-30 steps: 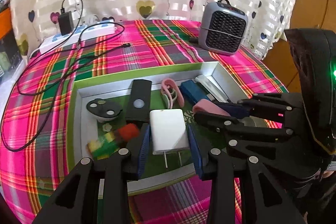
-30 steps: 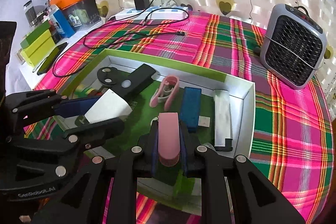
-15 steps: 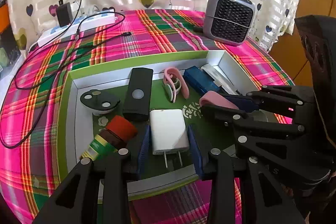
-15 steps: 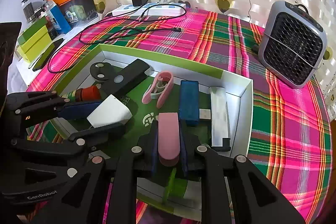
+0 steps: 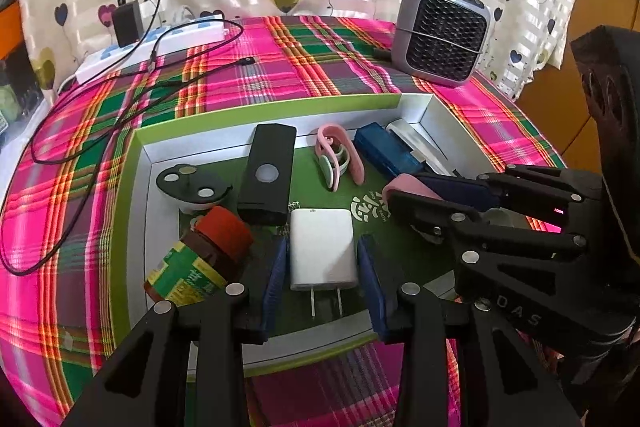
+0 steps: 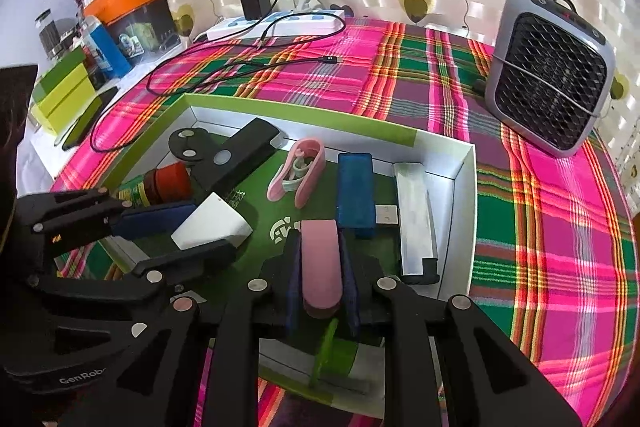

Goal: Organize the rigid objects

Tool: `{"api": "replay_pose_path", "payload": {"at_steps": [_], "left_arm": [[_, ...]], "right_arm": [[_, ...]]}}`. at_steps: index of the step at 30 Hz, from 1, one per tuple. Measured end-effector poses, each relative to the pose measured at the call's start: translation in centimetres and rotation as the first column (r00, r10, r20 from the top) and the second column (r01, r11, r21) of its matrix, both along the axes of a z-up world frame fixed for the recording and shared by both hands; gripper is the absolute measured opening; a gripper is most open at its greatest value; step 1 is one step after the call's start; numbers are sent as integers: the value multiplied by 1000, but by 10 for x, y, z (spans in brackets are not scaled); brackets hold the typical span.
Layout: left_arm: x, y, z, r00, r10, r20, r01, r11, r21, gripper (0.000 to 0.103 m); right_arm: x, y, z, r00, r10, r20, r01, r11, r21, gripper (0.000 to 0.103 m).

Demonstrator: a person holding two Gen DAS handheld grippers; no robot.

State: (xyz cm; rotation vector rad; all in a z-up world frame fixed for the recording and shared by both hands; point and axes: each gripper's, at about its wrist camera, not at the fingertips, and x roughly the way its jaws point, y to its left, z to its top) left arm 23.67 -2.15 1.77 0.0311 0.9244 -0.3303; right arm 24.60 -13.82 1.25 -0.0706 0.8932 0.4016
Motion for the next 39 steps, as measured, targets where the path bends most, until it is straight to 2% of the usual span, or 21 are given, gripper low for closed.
{"api": "replay_pose_path", "payload": {"at_steps": [8,11,14,17,19,28,31,34,36,39], "left_arm": [[-17,9,9,998,53,30,-51,998,-45,35],[-26,8,11,997,68,42,-67,997,-28,35],[-38,9,15,995,82,57,-80,996,-41,36],[-51,7,21,990,93,104,-93,996,-9,36],[-57,10,23,990,104,99,-101,994,-33,36],[-85,17,30,984,137,117,-132,990,-48,36],[-98,15,29,979,152,138,-150,988,-21,36],[-108,14,25,983,143,118,-141,990,-29,36],[-113,11,22,982,143,124,-145,989,7,36],[-119,9,17,984,142,111,-145,989,19,36]], "right_arm": [[-16,3,5,999,-29,39,29,1000,-8,23],[-23,2,9,998,-45,50,45,999,0,23],[-35,4,13,996,-53,78,54,998,-14,23],[-46,2,17,994,-60,90,60,998,-2,23],[-52,1,19,994,-68,90,67,998,6,23],[-83,-6,28,985,-118,123,114,993,40,24],[-96,-9,28,983,-135,121,131,990,44,24],[-108,-11,26,982,-148,114,144,989,41,24],[-114,-11,24,983,-148,108,144,989,39,24],[-121,-12,20,983,-154,102,152,988,24,24]]}}
